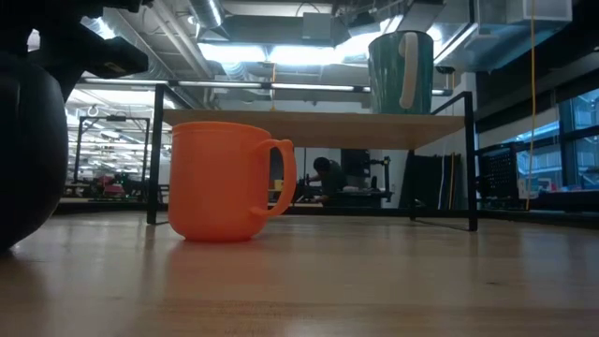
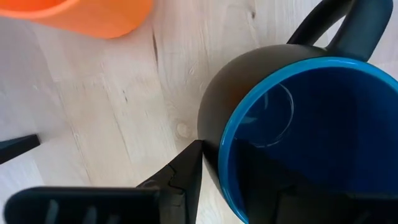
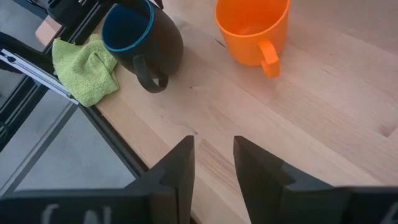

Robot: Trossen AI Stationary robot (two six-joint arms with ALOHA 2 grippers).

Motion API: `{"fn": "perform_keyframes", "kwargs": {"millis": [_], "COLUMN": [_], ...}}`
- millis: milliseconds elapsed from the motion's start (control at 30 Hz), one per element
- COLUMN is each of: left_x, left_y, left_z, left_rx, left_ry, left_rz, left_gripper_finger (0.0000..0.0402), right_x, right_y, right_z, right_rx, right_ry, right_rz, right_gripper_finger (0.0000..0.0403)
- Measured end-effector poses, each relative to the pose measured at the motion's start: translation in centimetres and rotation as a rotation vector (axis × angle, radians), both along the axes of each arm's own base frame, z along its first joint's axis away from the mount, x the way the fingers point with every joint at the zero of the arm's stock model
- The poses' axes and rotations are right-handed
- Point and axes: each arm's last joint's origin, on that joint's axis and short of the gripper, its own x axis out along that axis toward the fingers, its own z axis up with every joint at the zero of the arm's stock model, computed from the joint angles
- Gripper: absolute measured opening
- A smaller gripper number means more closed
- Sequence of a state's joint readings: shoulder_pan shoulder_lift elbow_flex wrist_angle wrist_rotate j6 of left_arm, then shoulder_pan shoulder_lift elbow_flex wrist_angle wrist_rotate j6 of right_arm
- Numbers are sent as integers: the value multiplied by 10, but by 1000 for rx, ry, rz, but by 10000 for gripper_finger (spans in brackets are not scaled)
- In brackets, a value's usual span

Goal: Stack small to large cups/mugs on shelf
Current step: Put the blue mug on the shelf

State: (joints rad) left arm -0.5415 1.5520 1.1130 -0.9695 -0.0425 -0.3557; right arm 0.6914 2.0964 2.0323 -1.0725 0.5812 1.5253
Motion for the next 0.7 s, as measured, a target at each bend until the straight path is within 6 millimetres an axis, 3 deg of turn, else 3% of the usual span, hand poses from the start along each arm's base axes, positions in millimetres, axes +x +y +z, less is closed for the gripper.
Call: {"fn": "perform_keyframes", "kwargs": {"millis": [267, 700], "left_x": [-2, -4], "left_y": [1, 1], "left_z": [-1, 3], "left_rx": [4, -30], "left_ry": [25, 22], "left_rz": [-4, 52], "left_gripper_finger": [16, 15], "right_x": [0, 0], "right_y": [0, 0], "right_z": [0, 0], "right_rx": [0, -4], "right_ry": [1, 4], "right_rz": [0, 0], "right_gripper_finger": [113, 113]}}
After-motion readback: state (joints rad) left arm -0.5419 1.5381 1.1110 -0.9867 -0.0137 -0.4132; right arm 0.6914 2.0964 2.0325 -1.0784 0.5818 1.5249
